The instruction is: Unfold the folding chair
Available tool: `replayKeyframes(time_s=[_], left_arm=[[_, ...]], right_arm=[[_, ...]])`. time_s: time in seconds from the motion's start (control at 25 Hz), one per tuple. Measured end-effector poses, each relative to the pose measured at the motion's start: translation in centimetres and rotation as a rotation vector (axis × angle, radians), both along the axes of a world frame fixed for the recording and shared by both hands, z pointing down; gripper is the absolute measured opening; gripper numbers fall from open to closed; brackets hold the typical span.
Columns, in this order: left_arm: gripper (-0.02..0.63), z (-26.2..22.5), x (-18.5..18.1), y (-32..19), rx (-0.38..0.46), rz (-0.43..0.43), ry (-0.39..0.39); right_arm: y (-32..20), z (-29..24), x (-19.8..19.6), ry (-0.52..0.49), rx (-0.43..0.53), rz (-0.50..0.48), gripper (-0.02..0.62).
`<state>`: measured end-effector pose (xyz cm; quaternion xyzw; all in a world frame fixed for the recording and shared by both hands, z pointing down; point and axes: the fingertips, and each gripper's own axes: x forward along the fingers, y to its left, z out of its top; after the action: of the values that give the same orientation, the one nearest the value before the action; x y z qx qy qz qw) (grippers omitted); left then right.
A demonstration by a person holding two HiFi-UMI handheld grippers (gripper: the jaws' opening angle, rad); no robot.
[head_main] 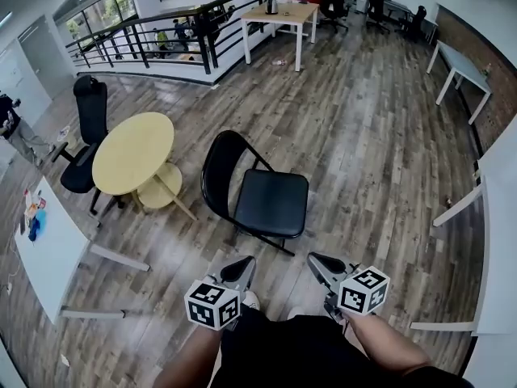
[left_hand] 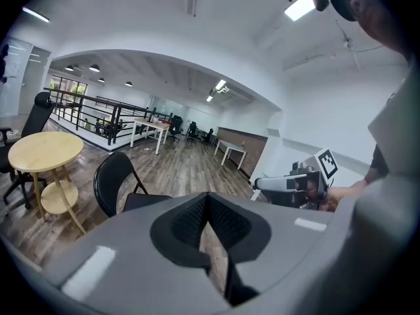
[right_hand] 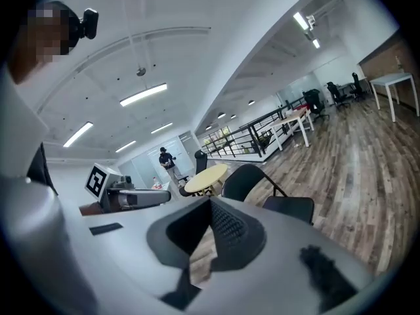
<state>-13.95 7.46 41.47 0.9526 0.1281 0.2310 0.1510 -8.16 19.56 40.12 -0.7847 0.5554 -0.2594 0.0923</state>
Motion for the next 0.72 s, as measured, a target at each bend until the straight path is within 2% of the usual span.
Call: replayKeyframes(time_s=[0.24,0.4,0.64,0.72], left_arm=[[0.007,0.5,-0.6,1.0,-0.016,0.010,-0.018],[0.008,0.7,-0.3,-1.0,0.020,0.026,-0.018],[0.008,0.6,-0.8,-4.5,0.019,0.068,-0.013],[0.008,1.3,-1.0,-5.3,0.004,0.076,-0.027]], right_arm=[[0.4,1.4,-1.4,-0.031,-0.009,0.000,0.005],[-0.5,2.0,-2.0,-0.017,-0.034,0.022,0.005],[-3.2,1.9,-1.8,0.031,-0.051,0.071,0.005],[-4.0,2.2,-1.9,0.020,-0.051,0.088,0.005]])
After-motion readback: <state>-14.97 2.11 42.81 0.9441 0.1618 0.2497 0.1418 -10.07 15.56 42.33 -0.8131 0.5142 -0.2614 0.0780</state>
